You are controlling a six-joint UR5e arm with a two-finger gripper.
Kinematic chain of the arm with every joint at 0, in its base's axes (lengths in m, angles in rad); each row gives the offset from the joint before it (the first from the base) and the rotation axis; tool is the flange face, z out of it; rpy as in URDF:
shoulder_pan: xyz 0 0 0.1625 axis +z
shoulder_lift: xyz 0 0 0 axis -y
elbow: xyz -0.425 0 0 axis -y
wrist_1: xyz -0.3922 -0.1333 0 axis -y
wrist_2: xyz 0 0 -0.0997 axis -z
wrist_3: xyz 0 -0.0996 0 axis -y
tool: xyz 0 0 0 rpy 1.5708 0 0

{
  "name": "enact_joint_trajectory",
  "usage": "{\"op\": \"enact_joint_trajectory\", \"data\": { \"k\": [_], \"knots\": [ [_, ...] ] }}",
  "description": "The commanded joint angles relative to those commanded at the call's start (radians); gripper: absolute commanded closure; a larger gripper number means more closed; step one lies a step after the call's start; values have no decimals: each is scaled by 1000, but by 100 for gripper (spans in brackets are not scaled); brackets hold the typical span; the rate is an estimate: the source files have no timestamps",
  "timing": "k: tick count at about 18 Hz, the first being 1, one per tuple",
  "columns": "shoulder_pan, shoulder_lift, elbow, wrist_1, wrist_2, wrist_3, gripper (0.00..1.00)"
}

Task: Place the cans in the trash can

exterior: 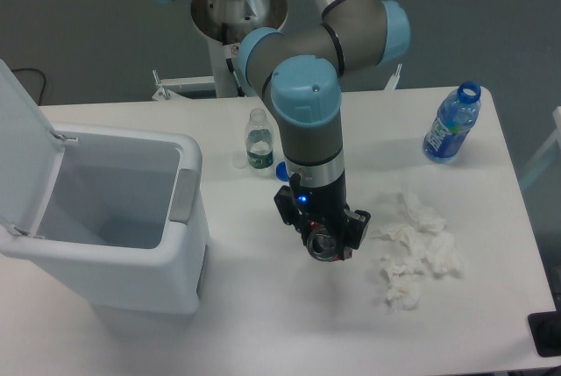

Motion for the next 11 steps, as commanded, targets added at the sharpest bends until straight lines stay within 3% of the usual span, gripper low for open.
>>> {"op": "enact_joint_trajectory", "data": {
  "k": [7,11],
  "knots": [
    [-3,0,8,0,-2,-11,39],
    [5,2,49,2,-6,-40,39]
  ]
}}
